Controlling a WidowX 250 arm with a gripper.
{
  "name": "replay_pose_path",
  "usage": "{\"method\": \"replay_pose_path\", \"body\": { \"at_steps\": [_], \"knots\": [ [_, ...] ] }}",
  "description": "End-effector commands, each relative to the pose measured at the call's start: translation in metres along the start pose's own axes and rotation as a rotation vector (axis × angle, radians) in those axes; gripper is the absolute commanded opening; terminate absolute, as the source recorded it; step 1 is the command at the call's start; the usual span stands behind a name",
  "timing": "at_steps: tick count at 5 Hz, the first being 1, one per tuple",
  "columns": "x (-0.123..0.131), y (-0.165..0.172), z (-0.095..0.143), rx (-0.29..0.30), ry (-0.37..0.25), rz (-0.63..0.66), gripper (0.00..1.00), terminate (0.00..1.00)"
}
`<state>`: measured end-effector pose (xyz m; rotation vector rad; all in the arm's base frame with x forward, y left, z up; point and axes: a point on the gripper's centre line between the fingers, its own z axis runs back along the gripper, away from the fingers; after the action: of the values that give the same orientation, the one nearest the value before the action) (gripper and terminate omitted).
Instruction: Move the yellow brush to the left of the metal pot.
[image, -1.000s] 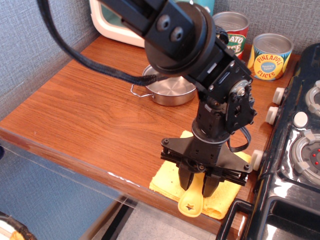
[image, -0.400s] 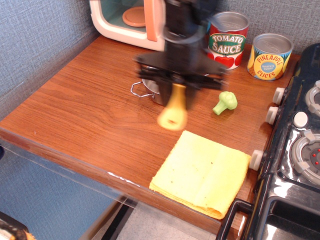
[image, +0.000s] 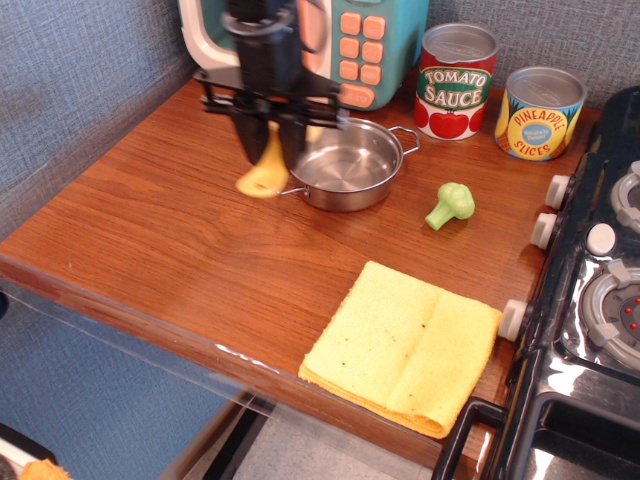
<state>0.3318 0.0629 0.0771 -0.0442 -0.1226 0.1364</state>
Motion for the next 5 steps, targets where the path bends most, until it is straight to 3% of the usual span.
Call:
{"method": "replay_pose_path", "body": {
  "at_steps": [1, 3, 4, 5],
  "knots": [
    [0.051, 0.081, -0.006, 0.033, -0.042, -0.091, 0.00, 0.00],
    [0.064, 0.094, -0.022, 0.183, -0.024, -0.217, 0.00, 0.00],
    [0.063, 0.099, -0.030, 0.184, -0.008, -0.177, 0.00, 0.00],
    [0.061, 0.102, -0.031, 0.155, -0.006, -0.133, 1.00, 0.00]
  ]
}}
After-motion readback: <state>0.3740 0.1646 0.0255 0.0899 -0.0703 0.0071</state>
